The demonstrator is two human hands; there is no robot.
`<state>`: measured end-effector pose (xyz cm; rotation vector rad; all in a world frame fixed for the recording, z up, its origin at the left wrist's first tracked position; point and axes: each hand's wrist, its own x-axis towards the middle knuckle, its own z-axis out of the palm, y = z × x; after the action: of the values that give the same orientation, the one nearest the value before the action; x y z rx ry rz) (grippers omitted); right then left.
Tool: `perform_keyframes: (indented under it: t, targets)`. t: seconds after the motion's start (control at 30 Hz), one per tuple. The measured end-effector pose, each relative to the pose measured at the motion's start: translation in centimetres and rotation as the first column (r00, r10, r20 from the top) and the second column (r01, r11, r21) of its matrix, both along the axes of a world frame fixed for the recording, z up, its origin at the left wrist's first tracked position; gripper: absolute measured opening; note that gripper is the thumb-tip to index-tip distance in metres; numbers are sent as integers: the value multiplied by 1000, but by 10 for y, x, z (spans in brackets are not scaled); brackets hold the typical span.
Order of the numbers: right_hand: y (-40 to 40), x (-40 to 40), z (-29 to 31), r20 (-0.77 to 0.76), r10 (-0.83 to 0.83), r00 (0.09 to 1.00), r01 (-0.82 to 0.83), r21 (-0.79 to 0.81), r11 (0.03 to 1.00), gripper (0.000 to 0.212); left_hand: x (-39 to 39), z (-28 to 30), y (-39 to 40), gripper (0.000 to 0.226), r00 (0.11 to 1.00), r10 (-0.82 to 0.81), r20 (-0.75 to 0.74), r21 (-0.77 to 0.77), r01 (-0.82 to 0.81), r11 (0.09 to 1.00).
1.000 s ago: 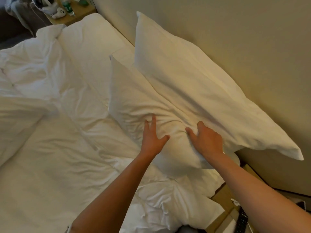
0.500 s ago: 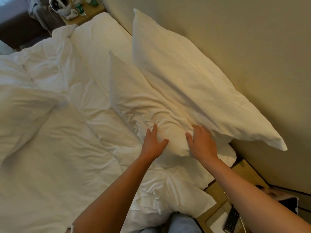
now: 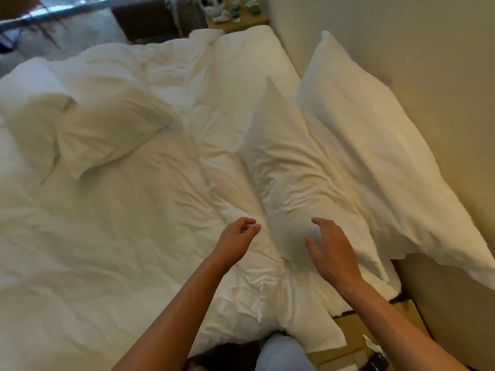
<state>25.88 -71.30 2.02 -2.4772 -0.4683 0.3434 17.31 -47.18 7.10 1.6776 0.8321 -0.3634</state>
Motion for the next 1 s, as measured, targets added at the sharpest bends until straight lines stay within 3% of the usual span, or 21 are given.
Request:
perform_keyframes:
  t: [0.13,0.37,0.67,0.87,1.0]
  targets:
    - [62,-70,14,-199,129,972,-125,37,992,28,-114,23,49,34,968,247,38,-6,-246,969]
    - [186,-252,33,-280,540,794,-543,74,836,8,-357,44,93,20,778,621,93,-46,-620,783]
    - [336,-506,68,-280,843,460,-848,144,510,14,-635,45,80,16,334,941,57,-70,-939,338]
    - [397,-630,82,-300,910,285,-919,184,349,15,-737,47,72,20,-4,1000,1,-133,-991,-4]
    - [425,-678,75,-305,930,203,-947,180,266,12,-778,43,96,23,-163,987,-10,-197,-967,-162]
